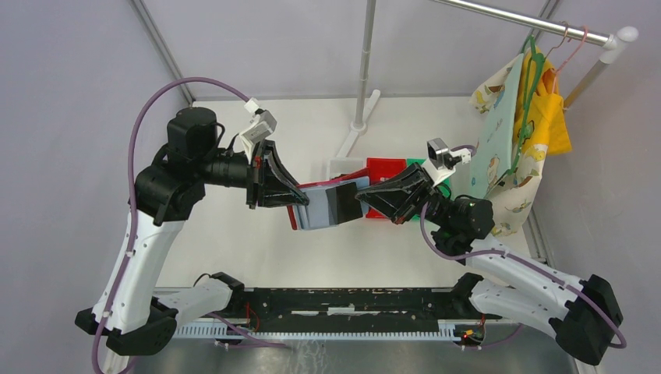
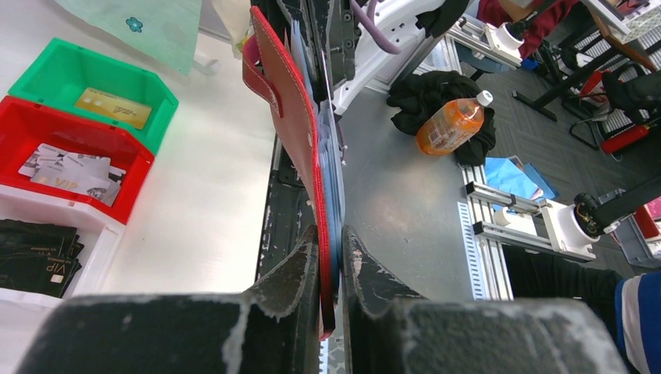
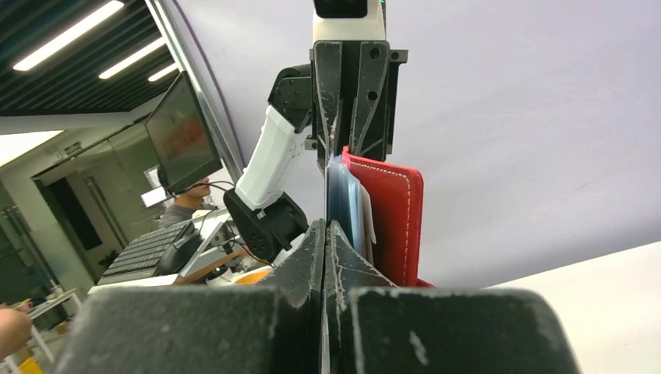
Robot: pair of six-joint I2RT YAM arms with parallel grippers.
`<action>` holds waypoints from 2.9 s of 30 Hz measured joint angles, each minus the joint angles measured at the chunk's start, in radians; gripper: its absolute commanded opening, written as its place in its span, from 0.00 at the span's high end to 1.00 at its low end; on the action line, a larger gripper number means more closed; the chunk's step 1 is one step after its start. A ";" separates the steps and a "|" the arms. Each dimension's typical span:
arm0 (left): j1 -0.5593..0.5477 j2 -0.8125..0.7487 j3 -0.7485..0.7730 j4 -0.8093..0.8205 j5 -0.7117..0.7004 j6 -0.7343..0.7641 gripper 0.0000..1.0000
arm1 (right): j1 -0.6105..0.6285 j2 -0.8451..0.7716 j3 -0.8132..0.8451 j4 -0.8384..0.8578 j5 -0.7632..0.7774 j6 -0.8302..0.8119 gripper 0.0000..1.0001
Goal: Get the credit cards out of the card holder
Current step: Remove the credit card from the card holder, then place the credit card in the storage box.
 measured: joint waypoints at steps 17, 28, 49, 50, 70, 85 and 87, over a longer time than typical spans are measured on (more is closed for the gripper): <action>0.001 0.006 0.023 -0.049 -0.330 0.094 0.98 | -0.257 -0.138 0.000 -0.307 -0.002 -0.054 1.00; 0.001 0.032 0.023 -0.110 -0.636 0.195 0.98 | -0.430 -0.122 -0.015 -0.538 -0.016 -0.101 1.00; 0.002 -0.029 0.023 -0.138 -0.427 0.219 0.98 | -0.352 0.364 0.006 -0.664 0.180 -0.271 1.00; 0.002 -0.029 0.024 -0.137 -0.397 0.218 0.98 | -0.340 0.388 0.014 -0.661 0.199 -0.270 1.00; 0.002 -0.019 0.059 -0.137 -0.047 0.190 0.98 | -0.161 0.663 0.136 -0.534 0.445 -0.244 0.73; 0.002 -0.008 0.085 -0.158 -0.021 0.192 0.98 | -0.158 0.404 0.152 -0.684 0.459 -0.399 0.25; 0.002 -0.008 0.085 -0.161 -0.021 0.193 0.98 | -0.163 0.306 0.167 -0.732 0.457 -0.447 0.18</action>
